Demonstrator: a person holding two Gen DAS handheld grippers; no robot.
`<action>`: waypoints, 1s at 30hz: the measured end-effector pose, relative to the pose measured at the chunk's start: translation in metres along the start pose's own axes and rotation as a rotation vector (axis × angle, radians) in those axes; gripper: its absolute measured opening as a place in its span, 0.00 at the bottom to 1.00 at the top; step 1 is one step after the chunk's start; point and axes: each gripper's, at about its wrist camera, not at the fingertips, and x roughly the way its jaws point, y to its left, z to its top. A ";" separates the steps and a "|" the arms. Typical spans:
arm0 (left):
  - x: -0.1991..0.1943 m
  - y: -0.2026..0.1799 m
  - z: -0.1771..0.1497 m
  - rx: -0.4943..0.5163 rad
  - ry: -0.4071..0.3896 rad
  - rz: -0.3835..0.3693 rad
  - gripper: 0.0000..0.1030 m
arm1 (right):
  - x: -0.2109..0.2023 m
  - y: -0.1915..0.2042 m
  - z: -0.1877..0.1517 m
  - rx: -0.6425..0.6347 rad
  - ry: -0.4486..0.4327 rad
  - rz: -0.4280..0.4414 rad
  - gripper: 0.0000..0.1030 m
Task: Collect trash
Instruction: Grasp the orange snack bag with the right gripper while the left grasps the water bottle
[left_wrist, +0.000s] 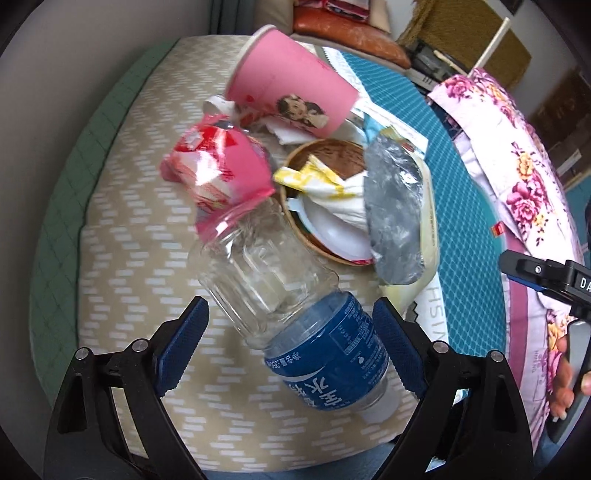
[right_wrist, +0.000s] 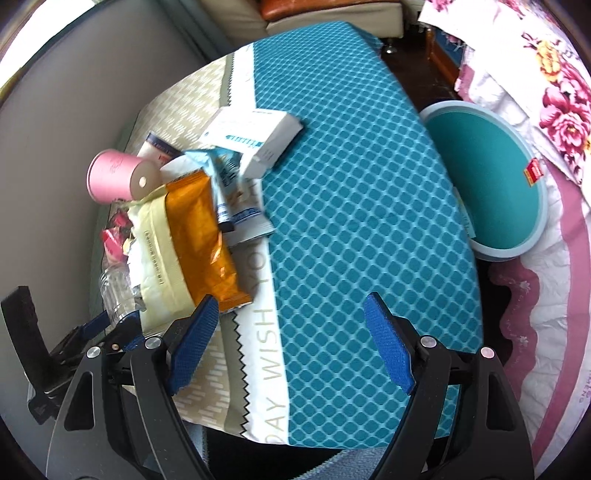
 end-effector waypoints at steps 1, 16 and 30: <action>0.002 -0.002 -0.001 0.011 0.002 0.000 0.89 | 0.002 0.003 0.000 -0.007 0.004 0.003 0.75; 0.002 0.044 -0.019 0.028 0.017 -0.023 0.93 | 0.053 0.055 0.014 -0.114 0.065 0.051 0.75; 0.009 0.058 -0.017 0.021 0.044 -0.046 0.94 | 0.088 0.081 0.008 -0.141 0.110 0.063 0.62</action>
